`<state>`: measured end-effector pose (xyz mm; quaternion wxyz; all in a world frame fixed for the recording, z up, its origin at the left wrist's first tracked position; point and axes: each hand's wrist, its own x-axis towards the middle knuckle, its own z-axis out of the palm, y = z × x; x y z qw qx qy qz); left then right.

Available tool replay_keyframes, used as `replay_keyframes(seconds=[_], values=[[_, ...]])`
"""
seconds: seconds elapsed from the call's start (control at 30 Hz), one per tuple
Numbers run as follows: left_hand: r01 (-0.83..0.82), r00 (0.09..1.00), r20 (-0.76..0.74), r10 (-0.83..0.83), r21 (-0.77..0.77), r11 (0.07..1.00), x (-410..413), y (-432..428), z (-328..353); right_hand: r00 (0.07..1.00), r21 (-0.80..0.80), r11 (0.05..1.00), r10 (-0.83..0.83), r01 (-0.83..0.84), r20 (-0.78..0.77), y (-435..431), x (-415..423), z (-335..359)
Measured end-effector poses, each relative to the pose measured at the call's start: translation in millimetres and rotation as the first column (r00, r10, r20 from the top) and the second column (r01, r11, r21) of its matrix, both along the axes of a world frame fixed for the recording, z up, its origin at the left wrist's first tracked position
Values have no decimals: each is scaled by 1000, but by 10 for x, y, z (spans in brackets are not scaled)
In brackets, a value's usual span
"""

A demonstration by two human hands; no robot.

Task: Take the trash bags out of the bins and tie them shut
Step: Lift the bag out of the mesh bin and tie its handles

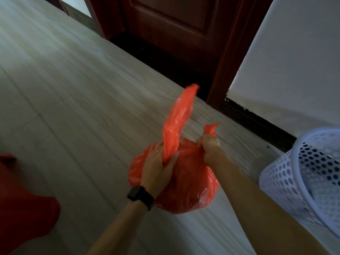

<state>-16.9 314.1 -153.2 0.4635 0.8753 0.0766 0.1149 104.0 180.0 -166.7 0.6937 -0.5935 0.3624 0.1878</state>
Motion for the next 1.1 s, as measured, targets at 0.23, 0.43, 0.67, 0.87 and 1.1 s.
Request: replay_keyframes(seconds=[0.23,0.43,0.67,0.87,1.1], values=[[-304,952,-30,306,43,952,192,-185,9,953,-44,976,219,-215,210,-393,-341,134],[-286,954,-95,283,-12,958,313,-160,25,631,-419,711,699,-564,337,-573,-819,68],[-229,967,-120,225,-14,973,275,-114,-39,659,-704,696,598,-145,456,-100,-808,21],[-303,946,-171,275,-159,940,239,-177,-41,940,-484,875,191,-32,283,132,-651,40],[-315,949,-270,161,-818,481,388,-213,190,855,-651,663,517,-369,42,102,-306,80]])
